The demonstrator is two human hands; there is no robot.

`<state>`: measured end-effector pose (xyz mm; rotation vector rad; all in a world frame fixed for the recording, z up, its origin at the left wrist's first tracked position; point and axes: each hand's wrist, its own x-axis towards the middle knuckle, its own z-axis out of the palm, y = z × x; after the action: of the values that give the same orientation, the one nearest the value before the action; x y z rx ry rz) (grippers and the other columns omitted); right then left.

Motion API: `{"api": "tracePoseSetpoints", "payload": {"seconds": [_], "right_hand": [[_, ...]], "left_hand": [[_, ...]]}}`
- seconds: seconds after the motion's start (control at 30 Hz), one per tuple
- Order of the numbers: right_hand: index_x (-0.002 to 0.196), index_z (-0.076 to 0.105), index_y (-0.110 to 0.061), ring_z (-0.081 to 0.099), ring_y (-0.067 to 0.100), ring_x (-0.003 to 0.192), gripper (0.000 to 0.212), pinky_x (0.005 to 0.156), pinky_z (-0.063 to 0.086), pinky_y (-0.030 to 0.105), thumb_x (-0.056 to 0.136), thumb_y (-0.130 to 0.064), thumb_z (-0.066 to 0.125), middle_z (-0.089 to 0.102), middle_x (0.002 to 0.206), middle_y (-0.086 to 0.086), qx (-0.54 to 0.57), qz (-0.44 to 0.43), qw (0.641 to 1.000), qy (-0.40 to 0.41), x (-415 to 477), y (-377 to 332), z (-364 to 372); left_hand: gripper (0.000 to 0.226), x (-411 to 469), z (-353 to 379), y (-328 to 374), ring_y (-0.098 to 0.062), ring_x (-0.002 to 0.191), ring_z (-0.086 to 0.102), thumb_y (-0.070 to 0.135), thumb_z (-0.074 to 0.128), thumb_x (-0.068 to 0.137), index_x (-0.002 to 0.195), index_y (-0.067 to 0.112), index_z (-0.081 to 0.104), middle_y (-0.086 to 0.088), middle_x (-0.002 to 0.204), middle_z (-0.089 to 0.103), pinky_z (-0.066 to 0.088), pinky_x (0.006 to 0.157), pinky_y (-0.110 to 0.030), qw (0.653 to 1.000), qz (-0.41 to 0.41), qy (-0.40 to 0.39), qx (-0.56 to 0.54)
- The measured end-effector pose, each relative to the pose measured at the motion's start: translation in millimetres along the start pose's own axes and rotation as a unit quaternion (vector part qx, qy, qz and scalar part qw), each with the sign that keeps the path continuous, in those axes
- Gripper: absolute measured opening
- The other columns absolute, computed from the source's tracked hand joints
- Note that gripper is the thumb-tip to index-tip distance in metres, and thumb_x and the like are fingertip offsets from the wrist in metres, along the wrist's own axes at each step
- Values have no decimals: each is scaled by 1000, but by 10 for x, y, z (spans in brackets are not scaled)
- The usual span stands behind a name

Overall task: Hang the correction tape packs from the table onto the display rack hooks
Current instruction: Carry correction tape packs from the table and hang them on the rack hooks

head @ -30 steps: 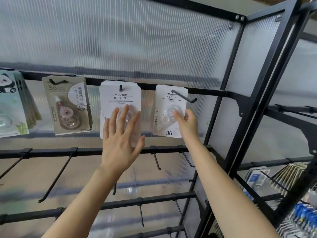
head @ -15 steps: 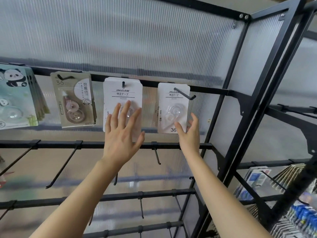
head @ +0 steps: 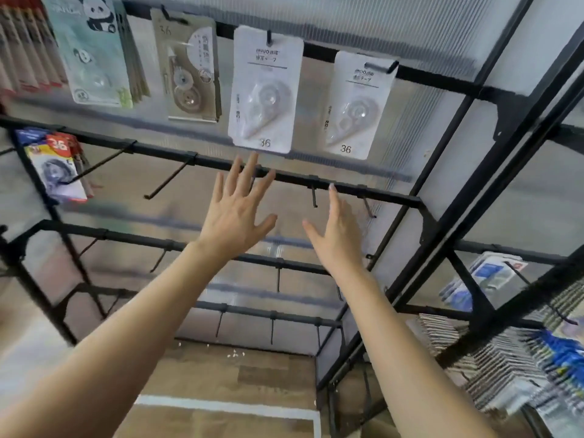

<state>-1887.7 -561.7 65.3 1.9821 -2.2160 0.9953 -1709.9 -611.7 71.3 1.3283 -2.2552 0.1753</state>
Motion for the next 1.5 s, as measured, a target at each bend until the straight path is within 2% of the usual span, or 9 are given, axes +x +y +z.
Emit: {"api": "tracePoseSetpoints", "payload": {"seconds": [0.1, 0.27, 0.4, 0.53, 0.73, 0.9, 1.13, 1.3, 1.5], "right_hand": [[154, 0, -22, 16, 33, 145, 81, 116, 20, 52, 95, -44, 51, 12, 159, 15, -94, -2, 993, -77, -265, -145, 207], [153, -10, -25, 2, 36, 147, 83, 117, 8, 55, 96, -43, 48, -2, 160, 14, -149, -10, 974, -169, -783, -538, 500], [152, -11, -24, 2, 35, 147, 83, 117, 6, 54, 96, -44, 48, -2, 161, 14, -131, -38, 967, -216, -1224, -1026, 754], [153, -7, -25, 2, 35, 147, 80, 118, 6, 53, 97, -44, 46, -1, 161, 13, -111, -94, 957, -250, -1778, -1673, 934], [153, -4, -26, -2, 33, 147, 77, 116, 1, 51, 97, -44, 46, -2, 161, 11, -72, -188, 923, -329, -2743, -2751, 1258], [153, -4, -27, -3, 32, 147, 77, 116, -1, 52, 97, -43, 46, -2, 161, 10, -33, -296, 875, -381, -3456, -3716, 1516], [153, -5, -24, -2, 31, 148, 75, 115, -2, 53, 99, -42, 42, -2, 161, 11, -23, -436, 788, -433, -4312, -4726, 1946], [153, -8, -23, -5, 30, 148, 72, 116, -3, 53, 100, -43, 38, -4, 161, 9, -21, -507, 736, -449, -4663, -5433, 2286], [153, -5, -23, -5, 32, 148, 72, 116, -3, 53, 100, -46, 36, -2, 161, 10, -3, -557, 698, -450, -4836, -6275, 2693]], "left_hand": [[74, -469, 67, -41, -26, 145, -19, 50, 42, 95, 153, 29, 0, -5, 159, -19, -13, 114, -41, 998, -22, -54, 6], [76, -1277, 74, -290, -26, 147, -15, 50, 44, 95, 153, 30, -1, -5, 160, -16, -7, 117, -45, 989, -87, -115, 18], [79, -2053, -144, -589, -27, 148, -9, 46, 49, 93, 153, 30, 1, -4, 161, -8, -2, 118, -45, 980, -155, -127, -8], [78, -2954, -497, -924, -26, 148, -9, 46, 49, 94, 154, 30, 1, -4, 161, -6, -4, 118, -45, 962, -238, -134, -14], [76, -4298, -1167, -1354, -26, 148, -6, 48, 48, 94, 153, 30, 3, -4, 161, -4, -1, 119, -45, 927, -356, -118, 15], [75, -5307, -1731, -1697, -25, 148, -6, 51, 46, 93, 153, 29, 5, -4, 161, -3, -3, 118, -44, 879, -465, -82, 63], [75, -6429, -2230, -2047, -25, 148, -4, 49, 46, 93, 153, 29, 7, -4, 161, -1, -3, 117, -44, 784, -609, -46, 106], [73, -6906, -2547, -2447, -25, 147, -11, 48, 46, 93, 153, 28, 10, -5, 161, -5, -7, 117, -44, 730, -670, -24, 137], [71, -7191, -2844, -3075, -24, 147, -12, 45, 48, 94, 153, 27, 13, -5, 161, -6, -9, 117, -43, 678, -719, 6, 150]]}}
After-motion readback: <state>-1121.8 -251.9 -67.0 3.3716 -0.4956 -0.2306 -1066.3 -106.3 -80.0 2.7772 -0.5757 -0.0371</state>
